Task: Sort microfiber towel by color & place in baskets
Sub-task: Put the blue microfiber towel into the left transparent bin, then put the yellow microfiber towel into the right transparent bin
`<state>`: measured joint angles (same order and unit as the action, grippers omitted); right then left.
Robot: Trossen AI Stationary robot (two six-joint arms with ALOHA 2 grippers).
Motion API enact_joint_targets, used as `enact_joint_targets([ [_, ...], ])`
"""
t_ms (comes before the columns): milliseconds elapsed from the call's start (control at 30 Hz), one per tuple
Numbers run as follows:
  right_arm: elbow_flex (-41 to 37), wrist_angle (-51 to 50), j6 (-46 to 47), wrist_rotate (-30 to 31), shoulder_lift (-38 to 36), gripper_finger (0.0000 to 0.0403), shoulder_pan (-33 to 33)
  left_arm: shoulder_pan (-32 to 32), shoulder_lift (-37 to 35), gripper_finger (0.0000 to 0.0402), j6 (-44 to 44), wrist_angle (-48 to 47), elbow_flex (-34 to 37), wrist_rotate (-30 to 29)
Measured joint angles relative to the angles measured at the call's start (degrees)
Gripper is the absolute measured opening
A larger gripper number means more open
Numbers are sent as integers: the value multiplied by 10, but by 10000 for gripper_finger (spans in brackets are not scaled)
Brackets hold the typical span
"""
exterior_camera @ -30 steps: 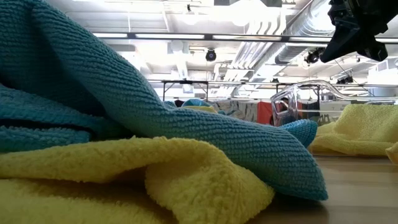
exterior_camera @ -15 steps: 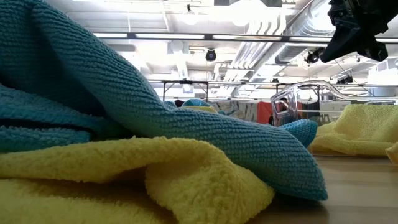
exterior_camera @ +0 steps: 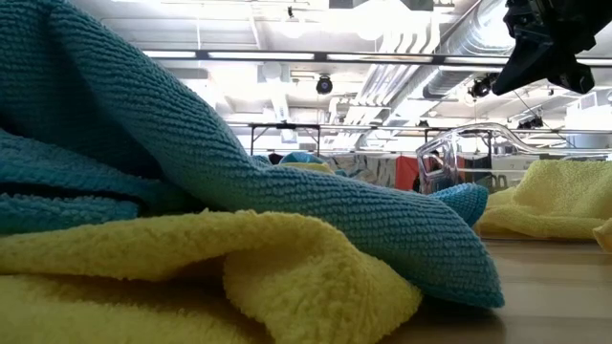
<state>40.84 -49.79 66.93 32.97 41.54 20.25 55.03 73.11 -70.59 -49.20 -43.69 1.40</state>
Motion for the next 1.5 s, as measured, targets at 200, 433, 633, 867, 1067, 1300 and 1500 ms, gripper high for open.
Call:
enact_joint_targets([
  [200, 0, 1, -13, 25, 0, 0, 0, 0, -44, 92, -24, -88, -58, -5],
  [433, 0, 141, -116, 25, 30, 0, 0, 0, -106, 92, -26, -145, -98, -52],
  [633, 42, 297, -253, 9, 144, 0, -26, 0, -162, 92, 12, -147, -98, -129],
  [867, 241, 230, -363, -82, 333, 0, -72, 0, -201, 92, 105, -149, -98, -204],
  [1067, 437, 96, -415, -151, 493, 0, -108, 0, -203, 92, 168, -148, -98, -298],
  [1300, 618, -85, -439, -183, 658, 1, -144, 0, -203, 90, 151, -139, -98, -392],
  [1500, 689, -122, -454, -252, 752, 17, -165, 0, -203, 76, 161, -139, -98, -398],
])
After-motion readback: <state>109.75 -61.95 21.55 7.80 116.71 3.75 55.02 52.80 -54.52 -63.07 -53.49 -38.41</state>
